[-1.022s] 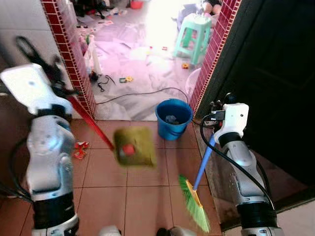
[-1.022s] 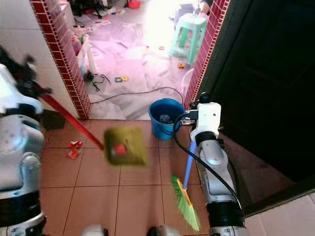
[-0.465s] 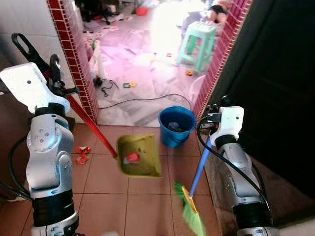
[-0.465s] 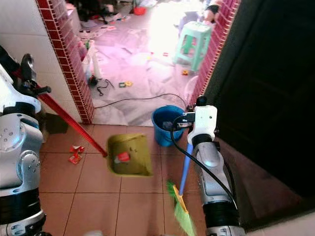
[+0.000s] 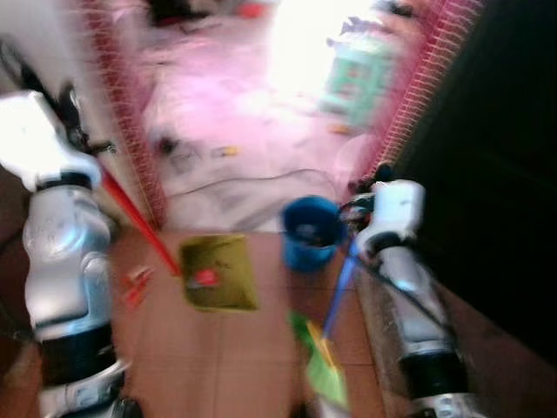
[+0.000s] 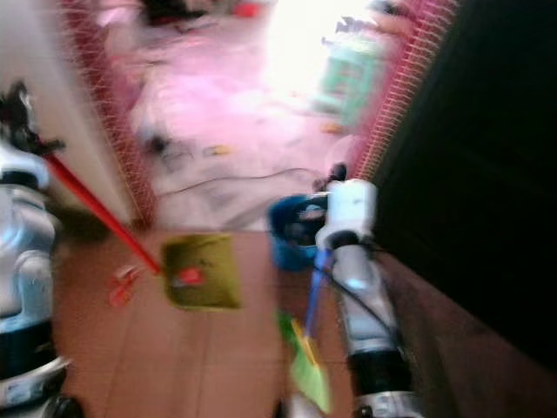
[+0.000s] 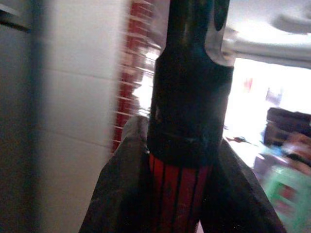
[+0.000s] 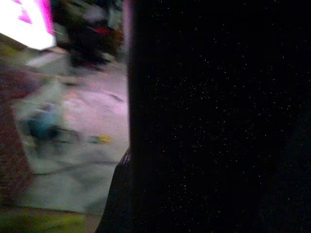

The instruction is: Sweep floor

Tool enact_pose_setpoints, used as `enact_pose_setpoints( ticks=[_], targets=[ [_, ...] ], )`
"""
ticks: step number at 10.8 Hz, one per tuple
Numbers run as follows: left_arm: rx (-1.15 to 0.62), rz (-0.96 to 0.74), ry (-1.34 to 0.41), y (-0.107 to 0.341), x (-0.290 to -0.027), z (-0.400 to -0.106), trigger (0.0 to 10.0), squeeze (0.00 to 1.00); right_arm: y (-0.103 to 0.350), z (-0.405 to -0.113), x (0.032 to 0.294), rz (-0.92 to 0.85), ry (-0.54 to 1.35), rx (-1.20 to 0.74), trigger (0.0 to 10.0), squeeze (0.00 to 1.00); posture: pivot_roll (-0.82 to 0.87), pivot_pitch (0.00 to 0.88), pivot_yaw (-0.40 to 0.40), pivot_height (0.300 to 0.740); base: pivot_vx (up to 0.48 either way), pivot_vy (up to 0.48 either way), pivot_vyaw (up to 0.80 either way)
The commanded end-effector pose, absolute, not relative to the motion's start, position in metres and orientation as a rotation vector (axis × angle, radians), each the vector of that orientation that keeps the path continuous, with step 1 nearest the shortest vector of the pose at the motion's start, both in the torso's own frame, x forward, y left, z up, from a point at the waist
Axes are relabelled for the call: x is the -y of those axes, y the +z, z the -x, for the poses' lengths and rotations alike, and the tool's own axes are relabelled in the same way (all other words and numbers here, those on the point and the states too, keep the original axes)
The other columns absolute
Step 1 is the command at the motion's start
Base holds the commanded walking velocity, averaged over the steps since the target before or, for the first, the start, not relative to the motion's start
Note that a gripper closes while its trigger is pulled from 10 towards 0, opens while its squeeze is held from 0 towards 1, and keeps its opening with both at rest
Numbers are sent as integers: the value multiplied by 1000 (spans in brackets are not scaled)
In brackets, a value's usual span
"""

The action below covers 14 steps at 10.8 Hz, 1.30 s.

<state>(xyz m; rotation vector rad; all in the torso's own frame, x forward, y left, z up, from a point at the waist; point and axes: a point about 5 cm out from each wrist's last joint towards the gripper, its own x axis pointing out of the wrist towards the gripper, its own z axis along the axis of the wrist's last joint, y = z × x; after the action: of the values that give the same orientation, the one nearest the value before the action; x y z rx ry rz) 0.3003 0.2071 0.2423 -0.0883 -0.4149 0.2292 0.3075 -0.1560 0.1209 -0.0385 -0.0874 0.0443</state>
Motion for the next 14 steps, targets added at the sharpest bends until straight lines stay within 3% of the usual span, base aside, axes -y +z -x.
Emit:
enact_pose_setpoints(
  ticks=[1,14],
  targets=[
    [540,137,199,268,-206,-296,10000,0,132,-312,152,65,56,130,10000,0,-32,0,-46,740,480,0,0],
    [547,145,216,269,-208,-298,10000,0,129,-315,147,59,66,128,10000,0,-29,0,-44,740,480,0,0]
  ],
)
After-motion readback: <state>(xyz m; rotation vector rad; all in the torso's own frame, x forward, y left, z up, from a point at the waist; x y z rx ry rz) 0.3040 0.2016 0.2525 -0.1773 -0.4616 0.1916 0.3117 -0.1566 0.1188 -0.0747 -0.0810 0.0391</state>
